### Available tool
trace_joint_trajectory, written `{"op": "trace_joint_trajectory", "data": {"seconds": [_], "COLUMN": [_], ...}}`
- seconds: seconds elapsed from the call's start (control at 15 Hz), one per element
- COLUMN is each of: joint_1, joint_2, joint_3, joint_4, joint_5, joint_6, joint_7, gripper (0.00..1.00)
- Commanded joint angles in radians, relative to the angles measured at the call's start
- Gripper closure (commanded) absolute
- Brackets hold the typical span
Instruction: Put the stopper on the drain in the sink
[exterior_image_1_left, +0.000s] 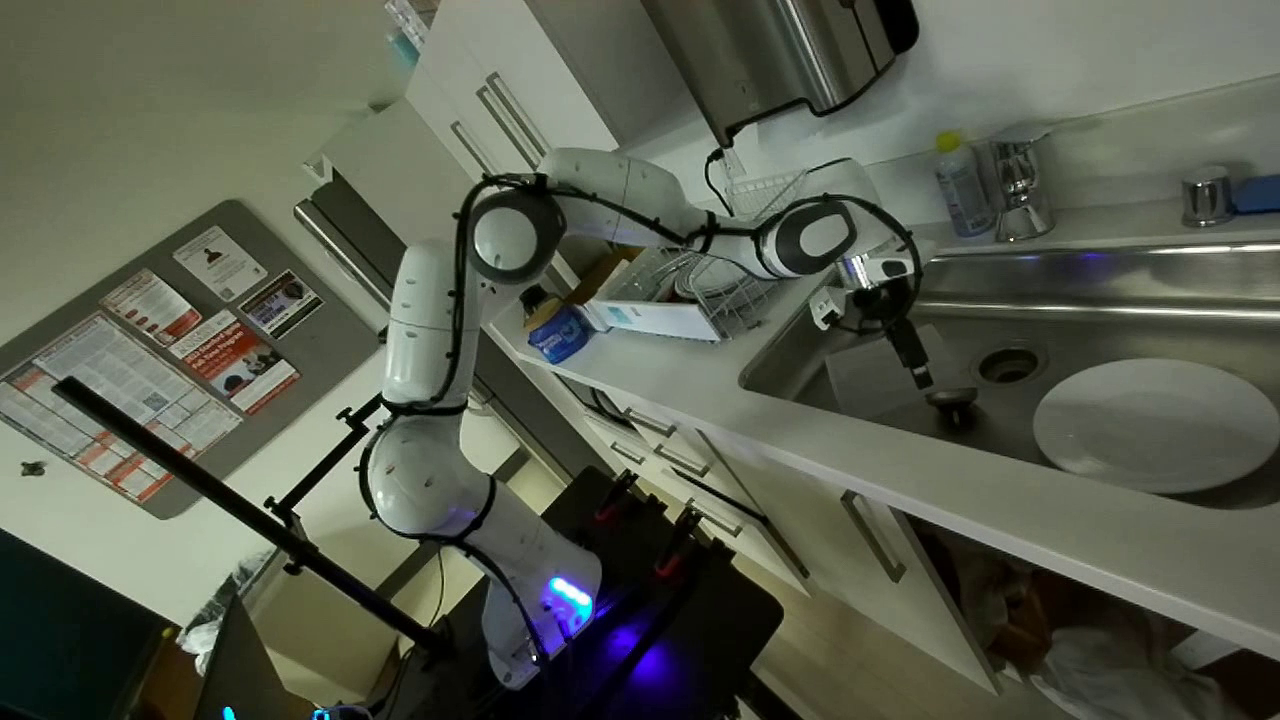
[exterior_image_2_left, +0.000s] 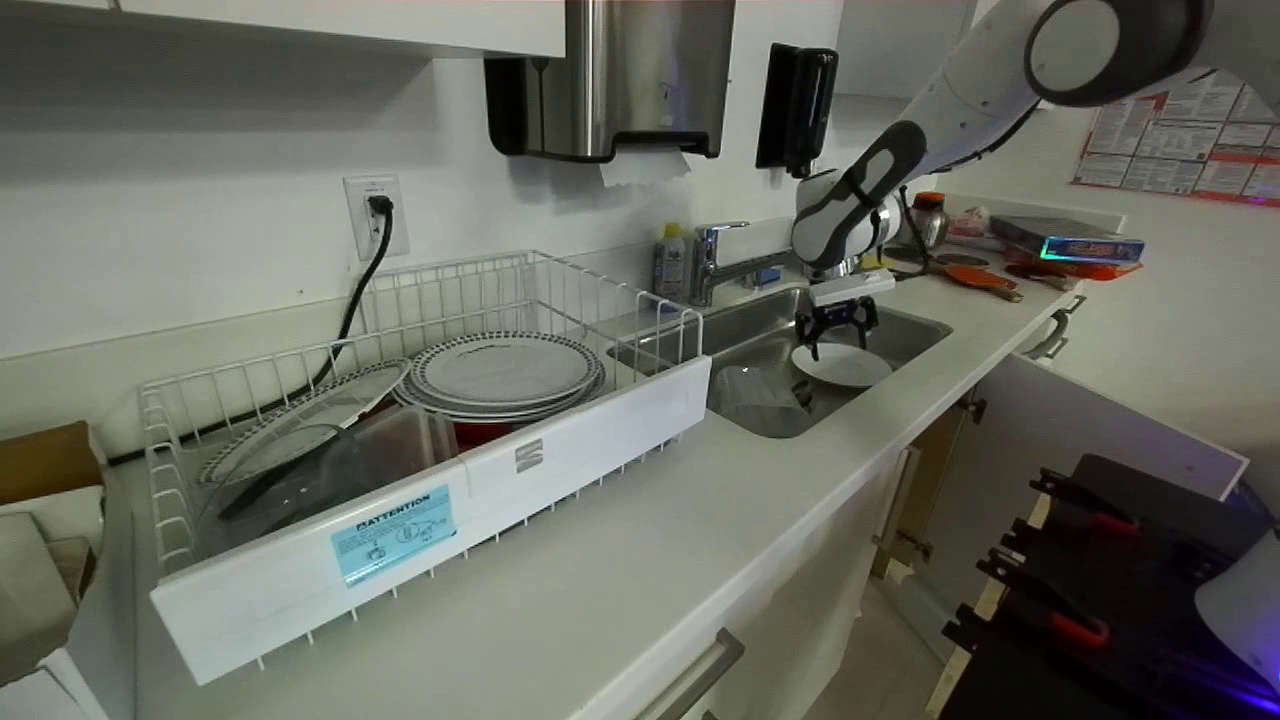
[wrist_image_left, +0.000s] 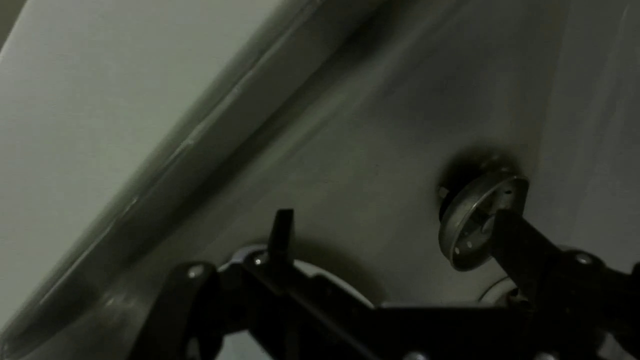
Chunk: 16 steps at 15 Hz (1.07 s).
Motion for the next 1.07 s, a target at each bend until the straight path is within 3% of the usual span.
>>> {"op": "trace_joint_trajectory", "data": {"seconds": [0.0,0.67,1.0], "joint_1": [0.012,-0.005,-0.014], "joint_2": [0.114,0.294,0.353], "joint_3": [-0.028,-0.035,-0.029], "joint_4": [0.140,0.353,0.444], "joint_5": [0.030,0.061,0.070], "joint_6": [-0.057,-0.084,-0.146], "joint_7": [0.069,0.106,0.103], "gripper": [0.00,0.00,0.21]}}
